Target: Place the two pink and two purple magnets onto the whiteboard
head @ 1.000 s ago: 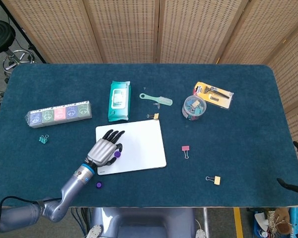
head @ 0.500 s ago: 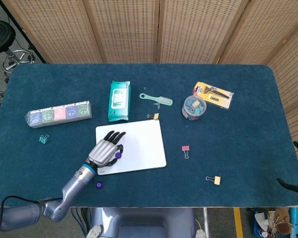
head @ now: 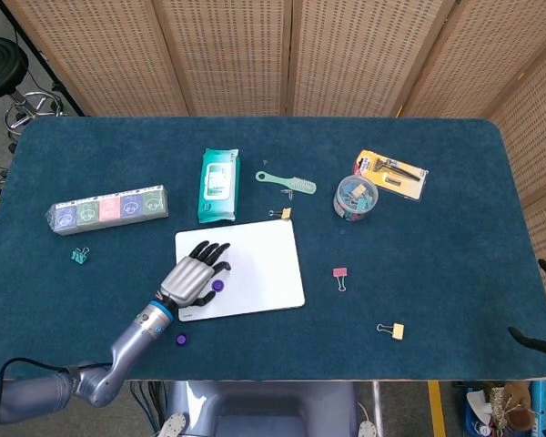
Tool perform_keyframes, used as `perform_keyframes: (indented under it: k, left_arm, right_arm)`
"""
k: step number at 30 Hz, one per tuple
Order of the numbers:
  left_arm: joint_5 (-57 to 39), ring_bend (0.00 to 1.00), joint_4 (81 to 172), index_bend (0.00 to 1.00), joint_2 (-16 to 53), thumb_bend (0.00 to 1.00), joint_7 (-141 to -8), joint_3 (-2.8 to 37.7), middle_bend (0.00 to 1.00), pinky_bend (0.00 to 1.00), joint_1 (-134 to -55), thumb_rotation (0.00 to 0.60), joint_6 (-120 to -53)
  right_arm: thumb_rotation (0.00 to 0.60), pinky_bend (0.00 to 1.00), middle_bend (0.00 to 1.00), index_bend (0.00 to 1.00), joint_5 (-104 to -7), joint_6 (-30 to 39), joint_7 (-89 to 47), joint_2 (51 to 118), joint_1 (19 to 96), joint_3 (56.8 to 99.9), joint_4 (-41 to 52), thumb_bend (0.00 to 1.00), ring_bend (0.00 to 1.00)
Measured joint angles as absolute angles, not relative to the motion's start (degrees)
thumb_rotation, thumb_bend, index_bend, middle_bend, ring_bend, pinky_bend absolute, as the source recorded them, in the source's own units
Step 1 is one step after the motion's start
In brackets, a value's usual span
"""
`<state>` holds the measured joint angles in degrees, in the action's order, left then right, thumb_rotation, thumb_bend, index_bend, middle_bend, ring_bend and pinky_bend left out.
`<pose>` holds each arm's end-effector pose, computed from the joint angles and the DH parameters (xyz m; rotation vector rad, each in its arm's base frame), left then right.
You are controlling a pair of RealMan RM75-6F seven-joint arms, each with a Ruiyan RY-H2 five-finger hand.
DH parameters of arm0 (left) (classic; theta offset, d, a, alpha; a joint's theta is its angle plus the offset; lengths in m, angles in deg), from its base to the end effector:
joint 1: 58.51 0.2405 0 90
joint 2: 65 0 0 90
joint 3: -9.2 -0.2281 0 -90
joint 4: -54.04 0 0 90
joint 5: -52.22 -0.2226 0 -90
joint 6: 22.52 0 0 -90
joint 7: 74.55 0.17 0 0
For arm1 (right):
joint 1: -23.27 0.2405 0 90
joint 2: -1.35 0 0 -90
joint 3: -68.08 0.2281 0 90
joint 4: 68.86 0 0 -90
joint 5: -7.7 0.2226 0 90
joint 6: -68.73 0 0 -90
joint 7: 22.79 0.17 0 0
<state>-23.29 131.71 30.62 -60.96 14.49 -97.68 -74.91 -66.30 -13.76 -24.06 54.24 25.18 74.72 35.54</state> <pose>-0.1324 0.3124 -0.0887 -2.0433 -0.9518 -0.9152 -0.3005 -0.1998 0.1865 1.1857 -0.9968 0.7912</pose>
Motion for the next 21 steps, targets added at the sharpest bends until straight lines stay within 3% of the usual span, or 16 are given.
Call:
perform_keyframes:
  k: [8, 17, 21]
  left_arm:
    - [-27.19, 0.00, 135.50, 0.31, 27.06, 0.34, -63.46, 12.69, 0.00, 0.00, -96.82, 0.600, -76.91]
    - [-36.21, 0.00, 139.92, 0.33, 21.53, 0.34, -64.87, 6.10, 0.00, 0.00, -94.34, 0.600, -81.18]
    - [-41.54, 0.00, 141.45, 0.33, 18.71, 0.34, -63.68, 0.93, 0.00, 0.00, -91.91, 0.600, -84.44]
  right_arm:
    - [0.600, 0.00, 0.00, 0.00, -66.27, -13.74, -24.03, 54.25, 25.19, 74.74, 35.56, 0.00, 0.00]
    - [0.600, 0.00, 0.00, 0.00, -66.50, -13.63, -24.27, 54.30, 25.20, 74.55, 35.83, 0.00, 0.00]
    - [0.600, 0.00, 0.00, 0.00, -66.49, -13.60, -24.29, 54.33, 25.22, 74.53, 35.91, 0.00, 0.00]
